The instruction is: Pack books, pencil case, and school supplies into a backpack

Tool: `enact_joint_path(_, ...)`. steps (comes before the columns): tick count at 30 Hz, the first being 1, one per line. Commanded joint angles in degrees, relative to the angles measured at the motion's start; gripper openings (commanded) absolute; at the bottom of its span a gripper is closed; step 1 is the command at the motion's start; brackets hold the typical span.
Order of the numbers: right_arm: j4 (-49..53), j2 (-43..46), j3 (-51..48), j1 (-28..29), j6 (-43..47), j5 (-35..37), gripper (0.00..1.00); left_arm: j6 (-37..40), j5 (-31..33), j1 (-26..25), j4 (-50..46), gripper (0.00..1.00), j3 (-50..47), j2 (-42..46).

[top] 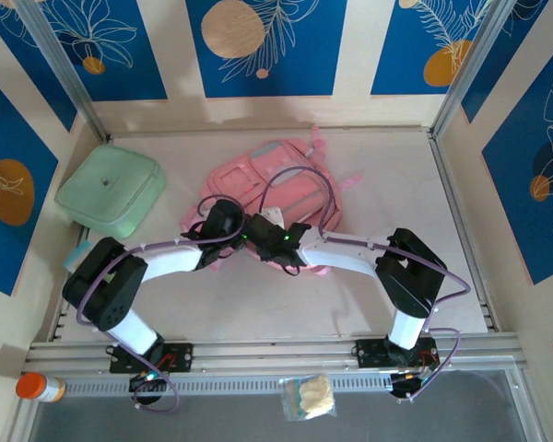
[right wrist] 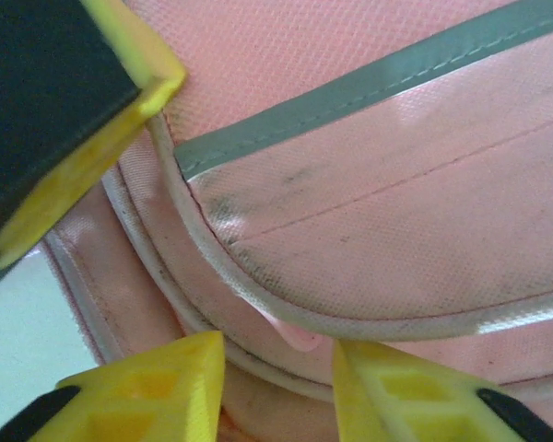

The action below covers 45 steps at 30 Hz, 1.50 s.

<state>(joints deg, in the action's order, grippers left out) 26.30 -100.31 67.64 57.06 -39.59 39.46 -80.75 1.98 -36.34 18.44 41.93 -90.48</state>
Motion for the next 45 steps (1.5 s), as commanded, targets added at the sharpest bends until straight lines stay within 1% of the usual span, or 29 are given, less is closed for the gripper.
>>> enact_joint_path(1,2.0,-1.0,1.6,-0.1,-3.5,5.2,0.39,-0.8,-1.6,-1.1,2.1,0.00,2.3,3.2)
enact_joint_path(6,4.7,-2.5,5.3,-0.3,-6.9,6.6,0.45,-1.7,-2.0,-1.6,2.5,0.00,2.6,4.0)
enact_joint_path(8,4.6,-2.6,6.0,-0.4,-8.3,6.0,0.45,-2.2,-1.8,-1.8,3.3,0.00,1.9,4.3)
enact_joint_path(11,0.9,-3.1,5.8,1.3,-5.7,6.0,0.45,-2.2,-2.0,-1.7,2.9,0.00,2.2,4.5)
enact_joint_path(13,4.1,-4.8,8.2,2.0,-7.5,8.5,0.45,-2.3,-2.3,-1.9,3.4,0.00,1.9,4.5)
enact_joint_path(15,9.1,-6.3,10.4,1.7,-10.6,10.4,0.42,-2.6,-1.7,-1.9,3.4,0.00,1.2,5.1)
enact_joint_path(17,11.4,-6.2,10.6,1.1,-12.5,10.7,0.31,-2.4,-1.2,-1.8,3.1,0.00,0.7,5.6)
enact_joint_path(18,12.3,-5.4,10.1,0.8,-13.3,10.4,0.27,-2.0,-0.9,-1.7,2.7,0.00,0.5,6.0)
enact_joint_path(21,13.1,-1.9,7.2,0.8,-14.9,10.3,0.26,-0.6,0.2,-1.8,-0.7,0.00,1.0,7.0)
enact_joint_path(24,13.0,1.3,3.9,-0.5,-15.5,8.3,0.19,-0.1,0.4,-1.6,-0.8,0.00,1.0,7.0)
enact_joint_path(28,7.8,2.5,0.9,-1.8,-9.9,3.8,0.12,-0.2,0.2,-1.5,-0.5,0.00,1.2,6.5)
enact_joint_path(30,4.4,2.2,0.1,-1.5,-5.6,2.2,0.11,-0.1,0.1,-1.5,-0.4,0.00,1.5,6.2)
enact_joint_path(33,0.9,2.7,0.0,-0.9,-1.2,-0.9,0.13,0.3,0.0,-1.5,-0.6,0.00,1.8,5.8)
enact_joint_path(36,-2.7,3.7,-1.0,1.1,2.0,-2.0,0.22,0.0,0.1,-1.5,-0.2,0.00,1.6,5.8)
enact_joint_path(39,-0.8,2.8,-0.2,1.5,1.4,-1.3,0.26,0.2,0.2,-1.5,-1.0,0.00,1.9,6.1)
enact_joint_path(43,0.5,1.1,1.4,0.4,1.3,-1.2,0.37,0.7,0.5,-1.5,-1.7,0.00,1.9,6.7)
enact_joint_path(45,0.3,0.2,2.6,0.4,1.8,-1.4,0.39,0.8,1.0,-1.5,-2.0,0.00,1.9,7.0)
